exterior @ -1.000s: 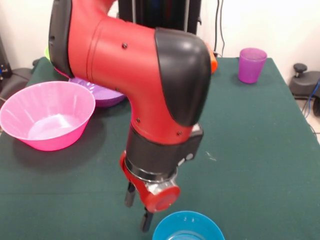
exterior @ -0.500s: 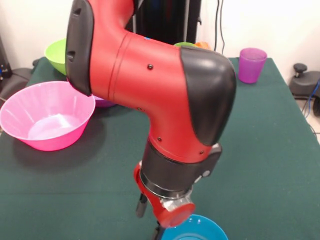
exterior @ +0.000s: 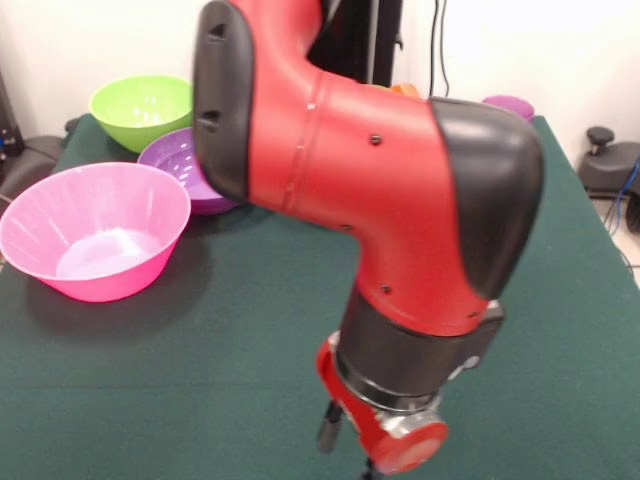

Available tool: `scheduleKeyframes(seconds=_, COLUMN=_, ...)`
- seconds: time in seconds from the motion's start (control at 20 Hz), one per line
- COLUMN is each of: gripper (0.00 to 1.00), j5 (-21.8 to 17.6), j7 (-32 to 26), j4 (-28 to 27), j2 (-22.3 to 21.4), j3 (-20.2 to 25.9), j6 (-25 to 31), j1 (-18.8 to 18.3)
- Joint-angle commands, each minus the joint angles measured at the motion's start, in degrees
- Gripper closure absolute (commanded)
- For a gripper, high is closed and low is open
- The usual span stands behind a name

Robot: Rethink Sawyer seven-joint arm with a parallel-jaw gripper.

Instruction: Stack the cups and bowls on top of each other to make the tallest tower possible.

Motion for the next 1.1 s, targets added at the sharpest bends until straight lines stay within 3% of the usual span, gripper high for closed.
scheduleKeyframes(seconds=0.05, gripper=0.00, j5=0.5, j7=11.8, j4=4.7, j2=-1.8, j3=1.3, j6=4.6, j1=3.8)
scheduleKeyframes(seconds=0.25, gripper=0.00, j5=-0.9, j7=6.1, j4=14.4, j2=-7.5, j3=6.8, j6=0.6, j1=5.7)
scheduleKeyframes(seconds=0.5, gripper=0.00, j5=-2.2, j7=2.6, j4=24.4, j2=-13.2, j3=9.7, j6=-3.1, j1=7.1)
scheduleKeyframes(seconds=0.65, gripper=0.00, j5=-3.2, j7=-2.7, j4=36.9, j2=-21.5, j3=11.9, j6=-4.5, j1=8.2)
scheduleKeyframes(seconds=0.95, gripper=0.00, j5=-7.6, j7=-16.0, j4=55.3, j2=-32.1, j3=15.8, j6=-10.9, j1=5.8)
scheduleKeyframes(seconds=1.1, gripper=0.00, j5=-9.4, j7=-21.0, j4=60.7, j2=-35.9, j3=18.1, j6=-11.0, j1=3.7)
